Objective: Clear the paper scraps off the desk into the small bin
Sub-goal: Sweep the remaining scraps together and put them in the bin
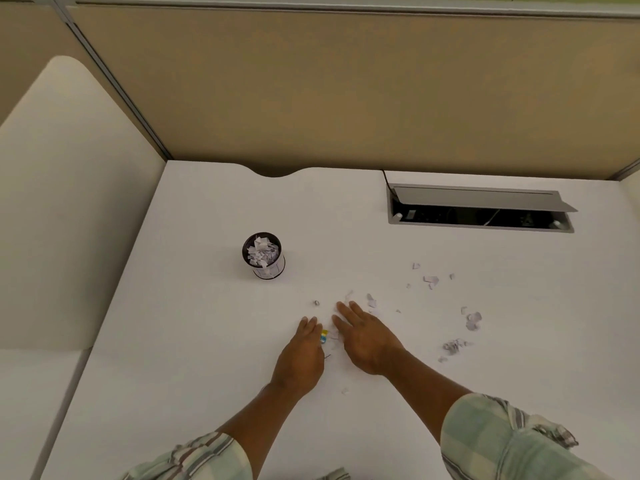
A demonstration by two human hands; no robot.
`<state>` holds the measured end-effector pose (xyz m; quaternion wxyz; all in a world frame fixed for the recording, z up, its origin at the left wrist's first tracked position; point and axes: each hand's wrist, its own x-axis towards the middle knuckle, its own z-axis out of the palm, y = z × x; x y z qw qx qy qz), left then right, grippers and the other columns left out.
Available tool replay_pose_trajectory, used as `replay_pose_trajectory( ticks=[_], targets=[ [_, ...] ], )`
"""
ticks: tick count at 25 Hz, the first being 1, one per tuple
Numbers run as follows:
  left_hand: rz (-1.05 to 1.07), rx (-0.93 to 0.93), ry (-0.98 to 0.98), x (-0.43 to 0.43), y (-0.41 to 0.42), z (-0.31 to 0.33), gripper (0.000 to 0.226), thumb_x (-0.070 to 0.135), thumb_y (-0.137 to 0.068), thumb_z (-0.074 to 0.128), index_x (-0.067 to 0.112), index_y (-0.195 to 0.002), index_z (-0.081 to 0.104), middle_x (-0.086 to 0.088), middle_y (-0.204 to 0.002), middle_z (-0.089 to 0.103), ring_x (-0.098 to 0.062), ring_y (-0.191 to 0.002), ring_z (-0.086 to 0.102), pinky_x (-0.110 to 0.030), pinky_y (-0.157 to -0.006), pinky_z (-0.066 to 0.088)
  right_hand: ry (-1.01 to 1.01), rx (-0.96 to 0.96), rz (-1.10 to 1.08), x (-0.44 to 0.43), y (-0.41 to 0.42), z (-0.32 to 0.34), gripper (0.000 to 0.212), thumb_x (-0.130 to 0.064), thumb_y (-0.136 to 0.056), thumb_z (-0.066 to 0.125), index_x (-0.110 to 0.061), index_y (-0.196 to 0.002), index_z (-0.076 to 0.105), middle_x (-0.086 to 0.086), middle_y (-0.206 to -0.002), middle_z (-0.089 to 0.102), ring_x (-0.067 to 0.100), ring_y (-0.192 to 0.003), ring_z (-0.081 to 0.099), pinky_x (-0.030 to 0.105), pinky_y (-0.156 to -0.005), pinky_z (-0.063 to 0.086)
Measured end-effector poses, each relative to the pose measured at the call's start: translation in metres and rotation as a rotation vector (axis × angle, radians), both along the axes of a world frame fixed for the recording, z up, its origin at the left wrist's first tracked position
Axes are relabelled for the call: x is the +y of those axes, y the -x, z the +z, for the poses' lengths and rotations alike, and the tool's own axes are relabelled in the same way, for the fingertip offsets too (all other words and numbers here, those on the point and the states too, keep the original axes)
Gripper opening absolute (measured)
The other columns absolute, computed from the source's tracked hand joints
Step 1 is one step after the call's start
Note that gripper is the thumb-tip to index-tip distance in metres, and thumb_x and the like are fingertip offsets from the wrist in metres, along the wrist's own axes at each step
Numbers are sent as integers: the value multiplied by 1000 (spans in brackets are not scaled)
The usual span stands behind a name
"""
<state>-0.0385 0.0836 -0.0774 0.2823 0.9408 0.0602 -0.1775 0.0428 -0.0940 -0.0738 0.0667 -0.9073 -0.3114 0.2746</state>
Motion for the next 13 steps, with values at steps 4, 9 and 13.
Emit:
replay_pose_trajectory(
  ticks=[4, 9, 13],
  targets=[
    [-6, 2, 5, -16, 19, 0, 54, 27, -107, 38, 15, -158, 26, 3, -168, 21, -10, -156, 10, -14, -117, 7, 15, 18, -13, -19, 25, 3, 57, -32, -105, 25, -25, -161, 17, -2, -171, -1, 22, -158, -1, 41, -127, 13],
    [78, -73, 21, -20, 9, 11, 48, 29, -106, 42, 13, -152, 42, -1, -161, 38, -14, -152, 28, -20, -121, 16, -41, -10, -97, -35, 25, 20, 55, -34, -104, 31, -27, -159, 25, -2, -171, 7, 26, -153, 23, 45, -115, 38],
    [125, -139, -16, -17, -26, 22, 47, 27, -105, 45, 10, -149, 46, -6, -159, 41, -19, -150, 32, -29, -123, 24, -48, -55, -318, -62, -8, 32, 54, -43, -106, 29, -29, -158, 26, -5, -170, 9, 27, -149, 32, 45, -115, 39]
  ],
)
